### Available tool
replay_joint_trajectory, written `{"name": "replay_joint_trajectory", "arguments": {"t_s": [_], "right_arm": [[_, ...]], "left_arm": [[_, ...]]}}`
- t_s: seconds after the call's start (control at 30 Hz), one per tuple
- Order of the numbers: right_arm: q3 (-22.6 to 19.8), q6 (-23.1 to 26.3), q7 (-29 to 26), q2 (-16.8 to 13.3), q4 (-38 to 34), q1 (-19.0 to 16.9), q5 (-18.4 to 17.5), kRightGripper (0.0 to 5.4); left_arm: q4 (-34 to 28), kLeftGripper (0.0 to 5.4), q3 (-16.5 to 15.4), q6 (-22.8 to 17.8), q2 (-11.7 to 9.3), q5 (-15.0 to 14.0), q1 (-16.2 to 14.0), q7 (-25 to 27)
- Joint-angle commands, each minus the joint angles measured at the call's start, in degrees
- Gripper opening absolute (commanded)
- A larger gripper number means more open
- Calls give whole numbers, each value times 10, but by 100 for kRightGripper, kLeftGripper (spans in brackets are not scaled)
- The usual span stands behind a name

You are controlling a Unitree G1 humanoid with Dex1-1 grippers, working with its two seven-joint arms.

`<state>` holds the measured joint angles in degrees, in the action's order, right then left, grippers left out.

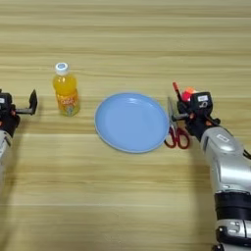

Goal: Move the objects on the table

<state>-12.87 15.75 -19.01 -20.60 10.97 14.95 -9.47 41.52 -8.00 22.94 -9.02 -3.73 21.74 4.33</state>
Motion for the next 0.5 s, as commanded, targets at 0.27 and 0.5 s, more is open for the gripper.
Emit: {"name": "replay_joint_trajectory", "arguments": {"t_s": [0.27,0.5], "right_arm": [[-62,-14,27,-46,31,25,-12,44],[-59,-40,35,-62,107,34,3,44]], "left_arm": [[-2,540,3,-3,0,6,2,-2],[-3,540,3,-3,0,6,2,-3]]}}
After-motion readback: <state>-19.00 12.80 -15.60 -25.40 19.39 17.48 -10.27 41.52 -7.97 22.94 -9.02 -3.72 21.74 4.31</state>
